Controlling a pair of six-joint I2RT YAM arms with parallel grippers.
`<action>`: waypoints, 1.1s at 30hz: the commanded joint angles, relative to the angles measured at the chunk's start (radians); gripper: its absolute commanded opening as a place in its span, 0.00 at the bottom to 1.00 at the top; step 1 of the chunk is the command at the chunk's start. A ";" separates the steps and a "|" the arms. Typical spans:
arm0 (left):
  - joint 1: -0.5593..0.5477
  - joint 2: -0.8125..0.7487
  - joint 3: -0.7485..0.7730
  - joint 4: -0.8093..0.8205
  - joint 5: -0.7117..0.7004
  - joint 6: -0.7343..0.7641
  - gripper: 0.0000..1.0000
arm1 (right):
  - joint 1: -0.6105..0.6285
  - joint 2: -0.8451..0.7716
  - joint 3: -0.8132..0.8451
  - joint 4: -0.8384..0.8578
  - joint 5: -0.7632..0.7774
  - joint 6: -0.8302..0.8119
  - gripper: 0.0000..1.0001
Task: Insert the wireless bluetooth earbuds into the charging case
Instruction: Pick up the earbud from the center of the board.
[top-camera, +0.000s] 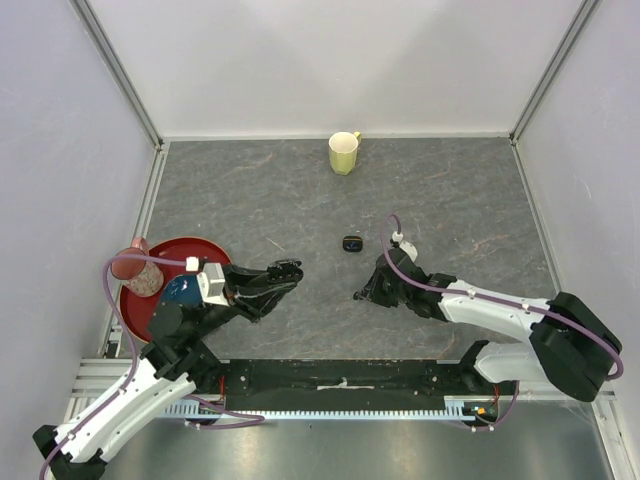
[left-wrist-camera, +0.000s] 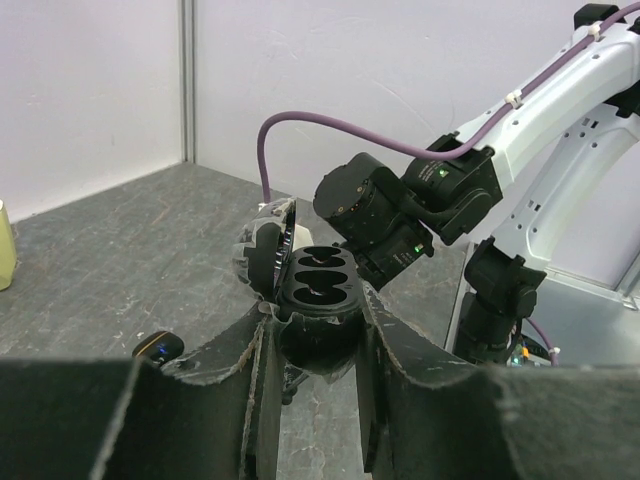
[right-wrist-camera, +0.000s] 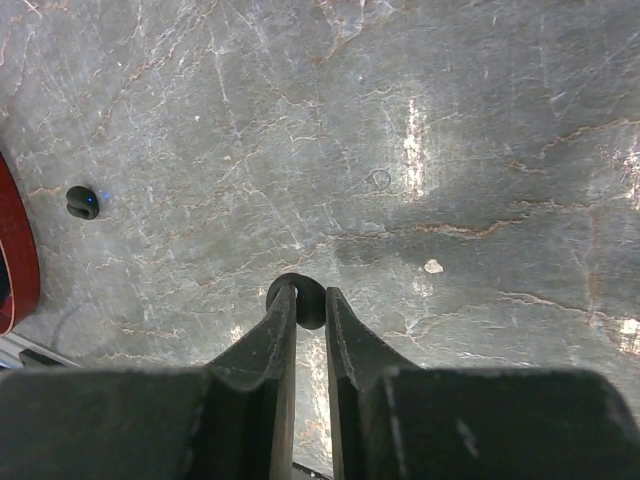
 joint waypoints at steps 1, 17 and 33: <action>-0.002 0.023 0.003 0.074 -0.005 -0.047 0.02 | -0.003 0.024 -0.011 0.042 0.018 0.059 0.14; -0.002 0.066 -0.001 0.095 -0.003 -0.055 0.02 | -0.003 0.056 -0.047 0.057 0.044 0.064 0.27; -0.002 0.065 -0.011 0.094 -0.002 -0.064 0.02 | -0.017 -0.045 0.030 0.028 0.034 -0.143 0.44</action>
